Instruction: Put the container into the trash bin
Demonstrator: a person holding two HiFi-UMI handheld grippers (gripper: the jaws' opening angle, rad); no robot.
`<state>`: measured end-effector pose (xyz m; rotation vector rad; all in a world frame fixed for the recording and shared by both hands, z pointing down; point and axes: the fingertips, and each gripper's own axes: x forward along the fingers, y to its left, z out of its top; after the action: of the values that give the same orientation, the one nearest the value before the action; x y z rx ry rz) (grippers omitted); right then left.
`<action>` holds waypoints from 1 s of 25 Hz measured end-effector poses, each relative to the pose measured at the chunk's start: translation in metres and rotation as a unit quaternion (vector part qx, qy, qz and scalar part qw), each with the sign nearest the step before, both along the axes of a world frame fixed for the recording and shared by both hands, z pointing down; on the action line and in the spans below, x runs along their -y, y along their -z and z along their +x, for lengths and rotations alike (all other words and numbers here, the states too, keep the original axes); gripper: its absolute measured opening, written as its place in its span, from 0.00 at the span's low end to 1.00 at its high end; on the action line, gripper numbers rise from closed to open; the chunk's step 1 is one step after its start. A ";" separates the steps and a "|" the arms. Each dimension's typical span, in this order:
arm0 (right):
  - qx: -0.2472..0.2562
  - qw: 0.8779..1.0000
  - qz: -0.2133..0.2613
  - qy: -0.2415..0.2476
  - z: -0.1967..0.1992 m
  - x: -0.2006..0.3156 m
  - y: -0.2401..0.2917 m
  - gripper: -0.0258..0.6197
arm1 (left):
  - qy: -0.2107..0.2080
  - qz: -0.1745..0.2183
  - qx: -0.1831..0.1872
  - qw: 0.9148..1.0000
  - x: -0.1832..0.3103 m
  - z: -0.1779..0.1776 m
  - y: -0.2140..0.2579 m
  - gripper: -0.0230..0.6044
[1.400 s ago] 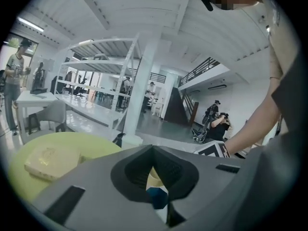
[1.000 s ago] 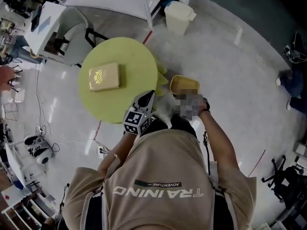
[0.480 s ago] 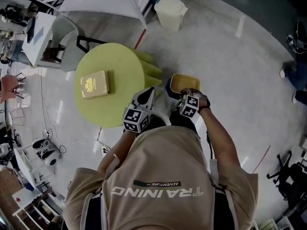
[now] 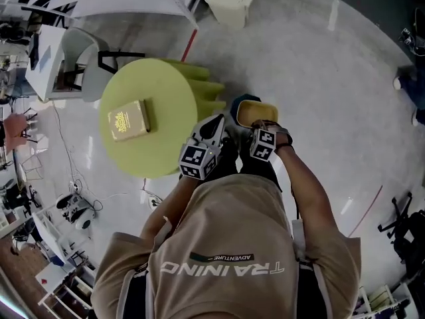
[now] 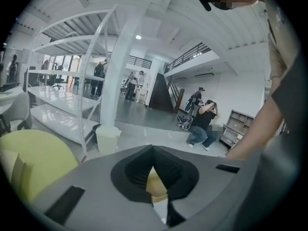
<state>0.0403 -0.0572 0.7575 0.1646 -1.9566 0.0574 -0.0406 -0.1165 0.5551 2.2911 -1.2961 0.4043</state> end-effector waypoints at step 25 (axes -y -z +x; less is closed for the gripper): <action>-0.034 0.995 -0.089 -0.015 -0.010 0.010 -0.267 0.08 | 0.002 -0.152 0.004 0.988 0.019 0.018 -0.288 0.04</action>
<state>0.0302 -0.0673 1.0244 0.0770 -1.8707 0.2427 -0.0224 -0.1353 0.8429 2.0333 -1.1551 0.5674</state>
